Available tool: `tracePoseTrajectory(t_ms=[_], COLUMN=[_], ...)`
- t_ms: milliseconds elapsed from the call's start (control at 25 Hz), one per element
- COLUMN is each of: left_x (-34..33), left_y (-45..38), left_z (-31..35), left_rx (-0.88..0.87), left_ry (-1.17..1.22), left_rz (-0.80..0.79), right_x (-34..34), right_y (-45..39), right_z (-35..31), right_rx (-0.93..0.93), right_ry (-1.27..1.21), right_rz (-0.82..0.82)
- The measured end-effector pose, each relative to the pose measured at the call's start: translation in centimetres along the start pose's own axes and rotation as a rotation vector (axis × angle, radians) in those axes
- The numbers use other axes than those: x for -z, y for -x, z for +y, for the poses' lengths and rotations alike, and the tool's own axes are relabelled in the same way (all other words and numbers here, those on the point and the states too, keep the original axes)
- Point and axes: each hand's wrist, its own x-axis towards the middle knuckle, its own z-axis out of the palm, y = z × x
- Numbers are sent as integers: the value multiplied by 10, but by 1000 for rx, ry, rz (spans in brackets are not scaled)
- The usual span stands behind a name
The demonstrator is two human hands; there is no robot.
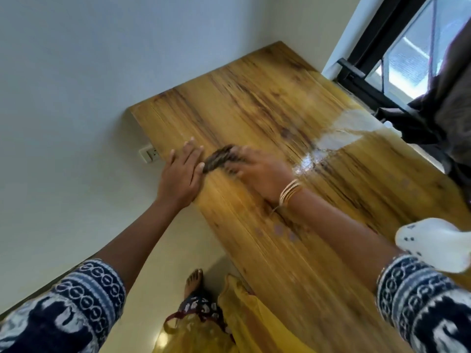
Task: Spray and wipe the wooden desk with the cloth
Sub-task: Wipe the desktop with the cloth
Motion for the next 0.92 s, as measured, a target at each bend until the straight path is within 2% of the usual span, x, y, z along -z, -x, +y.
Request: tracePoseTrajectory(t_ms=[80, 160, 240, 320, 400, 480, 600, 680, 760, 840, 920], left_x=[-1, -5, -13, -19, -22, -23, -23, -22, -20, -18, -20], left_y=[-2, -5, -5, -7, -7, -8, -6, -5, -5, -1, 11], left_z=[13, 31, 44, 46, 43, 42, 41, 47, 52, 55, 57], left_rx=[-72, -106, -99, -103, -111, -124, -115, -207, -339, -353, -272], left_ry=[11, 86, 66, -16, -49, -52, -67, -105, -168, -142, -72], left_rz=[-40, -104, -184, -214, -199, -195, -184, -161, -170, -193, -209], right_x=[14, 25, 31, 29, 26, 31, 30, 27, 21, 23, 29], right_y=[16, 60, 104, 114, 100, 82, 67, 63, 67, 75, 82], right_z=[71, 139, 176, 185, 176, 147, 74, 21, -23, -25, 4], right_rx=[-337, -703, -965, -1109, -1151, -1118, -871, -696, -466, -270, -222], right_ry=[73, 103, 80, 102, 126, 85, 79, 41, 6, -34, -46], right_rz=[-18, 34, 78, 106, 118, 111, 71, 60, -18, -115, -124])
